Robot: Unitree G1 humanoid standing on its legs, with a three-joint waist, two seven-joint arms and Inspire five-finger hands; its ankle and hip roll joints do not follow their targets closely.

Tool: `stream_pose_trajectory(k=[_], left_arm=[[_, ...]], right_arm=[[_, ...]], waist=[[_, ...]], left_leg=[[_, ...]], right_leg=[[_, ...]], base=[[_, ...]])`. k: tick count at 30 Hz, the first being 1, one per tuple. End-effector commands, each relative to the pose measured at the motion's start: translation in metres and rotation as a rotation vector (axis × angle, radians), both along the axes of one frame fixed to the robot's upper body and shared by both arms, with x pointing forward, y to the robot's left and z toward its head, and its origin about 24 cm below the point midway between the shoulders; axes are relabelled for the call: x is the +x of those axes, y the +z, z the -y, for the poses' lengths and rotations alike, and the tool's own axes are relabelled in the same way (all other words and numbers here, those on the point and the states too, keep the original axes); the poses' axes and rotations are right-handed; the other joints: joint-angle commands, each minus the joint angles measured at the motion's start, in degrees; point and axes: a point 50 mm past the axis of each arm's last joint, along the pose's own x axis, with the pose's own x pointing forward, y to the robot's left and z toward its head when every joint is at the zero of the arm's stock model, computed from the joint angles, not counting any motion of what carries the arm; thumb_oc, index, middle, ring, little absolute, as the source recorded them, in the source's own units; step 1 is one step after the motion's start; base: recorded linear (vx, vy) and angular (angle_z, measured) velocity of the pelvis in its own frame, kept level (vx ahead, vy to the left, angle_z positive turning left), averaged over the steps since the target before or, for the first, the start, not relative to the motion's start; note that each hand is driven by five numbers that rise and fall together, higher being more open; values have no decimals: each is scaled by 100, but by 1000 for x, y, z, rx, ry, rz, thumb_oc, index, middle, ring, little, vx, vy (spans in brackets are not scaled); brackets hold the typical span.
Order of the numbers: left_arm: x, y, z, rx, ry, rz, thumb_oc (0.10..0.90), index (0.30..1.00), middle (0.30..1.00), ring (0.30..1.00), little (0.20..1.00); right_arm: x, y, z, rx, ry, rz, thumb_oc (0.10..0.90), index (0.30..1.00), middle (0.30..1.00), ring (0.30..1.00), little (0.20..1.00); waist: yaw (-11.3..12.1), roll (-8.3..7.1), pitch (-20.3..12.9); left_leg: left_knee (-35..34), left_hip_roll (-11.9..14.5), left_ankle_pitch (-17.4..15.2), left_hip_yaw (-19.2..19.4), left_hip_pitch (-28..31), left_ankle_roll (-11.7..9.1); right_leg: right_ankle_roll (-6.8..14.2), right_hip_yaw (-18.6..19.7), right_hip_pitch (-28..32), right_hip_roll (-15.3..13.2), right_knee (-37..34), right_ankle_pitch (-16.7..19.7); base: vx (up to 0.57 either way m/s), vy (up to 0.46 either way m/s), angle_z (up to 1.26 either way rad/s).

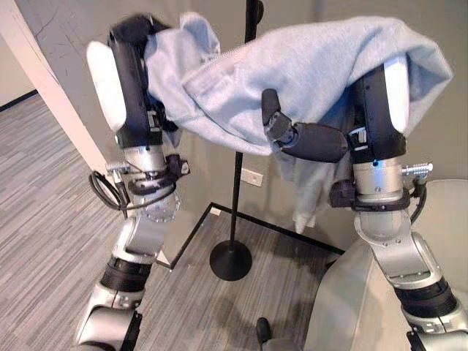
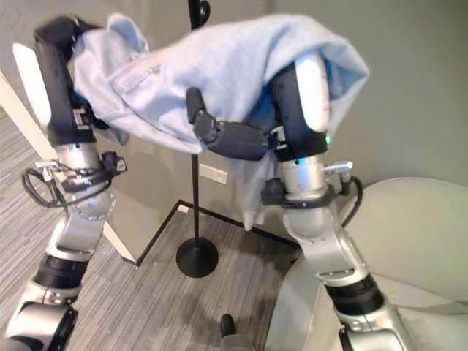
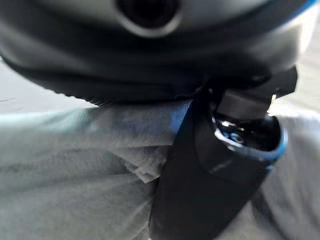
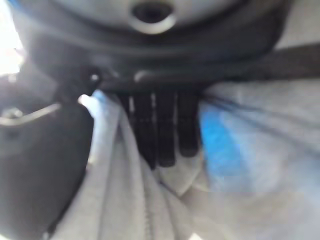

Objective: Hang the clothes on the sofa on the clothes rack.

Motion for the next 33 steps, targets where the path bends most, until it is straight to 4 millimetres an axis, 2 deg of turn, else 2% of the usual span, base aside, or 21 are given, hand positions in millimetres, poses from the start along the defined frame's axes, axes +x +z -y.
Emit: stream_pose_trajectory(k=[1, 8, 10, 11, 16, 18, 23, 25, 29, 33], left_arm=[[-1, 25, -4, 69, 84, 140, 400, 300, 300, 300, 300], [31, 43, -25, 133, 259, 58, 400, 300, 300, 300, 300], [43, 43, -52, 119, 336, -24, 400, 300, 300, 300, 300], [44, 42, -55, 104, 331, -43, 400, 300, 300, 300, 300], [49, 37, -57, 50, 289, -88, 400, 300, 300, 300, 300], [54, 32, -55, 35, 263, -123, 400, 300, 300, 300, 300], [55, 28, -57, 27, 256, -145, 400, 300, 300, 300, 300], [56, 27, -58, 26, 256, -153, 400, 300, 300, 300, 300], [65, 9, -67, 30, 281, -255, 400, 300, 300, 300, 300], [69, 1, -75, 37, 304, -307, 400, 300, 300, 300, 300]], right_arm=[[-8, 37, -6, 11, 35, 211, 400, 300, 300, 300, 300], [18, 61, -4, -33, -44, 194, 400, 300, 300, 300, 300], [25, 69, 12, -15, -118, 192, 400, 300, 300, 300, 300], [26, 69, 16, 7, -108, 178, 400, 300, 300, 300, 300], [27, 73, 25, 15, -123, 166, 400, 300, 300, 300, 300], [27, 78, 24, 30, -91, 166, 400, 300, 300, 300, 300], [30, 77, 21, 33, -60, 140, 400, 300, 300, 300, 300], [30, 76, 21, 39, -51, 134, 400, 300, 300, 300, 300], [45, 61, 25, 112, 37, 0, 400, 300, 300, 300, 300], [53, 58, 30, 128, 49, -58, 400, 300, 300, 300, 300]], waist=[[53, -150, -955], [-13, -81, -995], [-130, -93, -992], [-131, -104, -1040], [-172, -69, -1153], [-233, -35, -1264], [-245, 49, -1327], [-248, 61, -1336], [-273, 124, -1309], [-280, 121, -1286]], left_leg=[[19, -271, -804, 12, 230, 310], [19, -172, -803, -11, 258, 230], [19, 20, -803, -11, 199, 115], [19, 77, -812, -8, 200, 69], [19, 272, -786, -83, 175, -77], [19, 453, -640, -99, 169, -275], [19, 588, -330, -111, 197, -423], [19, 613, -302, -112, 200, -446], [19, 779, 16, -115, 214, -575], [19, 848, 182, -134, 194, -631]], right_leg=[[577, 384, -600, -101, 517, 54], [505, 332, -609, -40, 624, -158], [345, 530, -617, 371, 633, -510], [278, 529, -547, 446, 591, -570], [196, 334, -431, 515, 501, -659], [122, 191, -264, 542, 280, -671], [58, 137, -87, 617, 59, -658], [46, 126, -67, 630, 37, -668], [-35, 93, -29, 714, 61, -792], [-60, 66, -63, 743, 107, -835]], base=[[71, 13, 3], [65, -11, 0], [229, -138, 2], [217, -124, 0], [162, -103, 8], [220, -154, 45], [117, -84, 20], [103, -65, 1], [132, -80, -1], [66, -55, 3]])
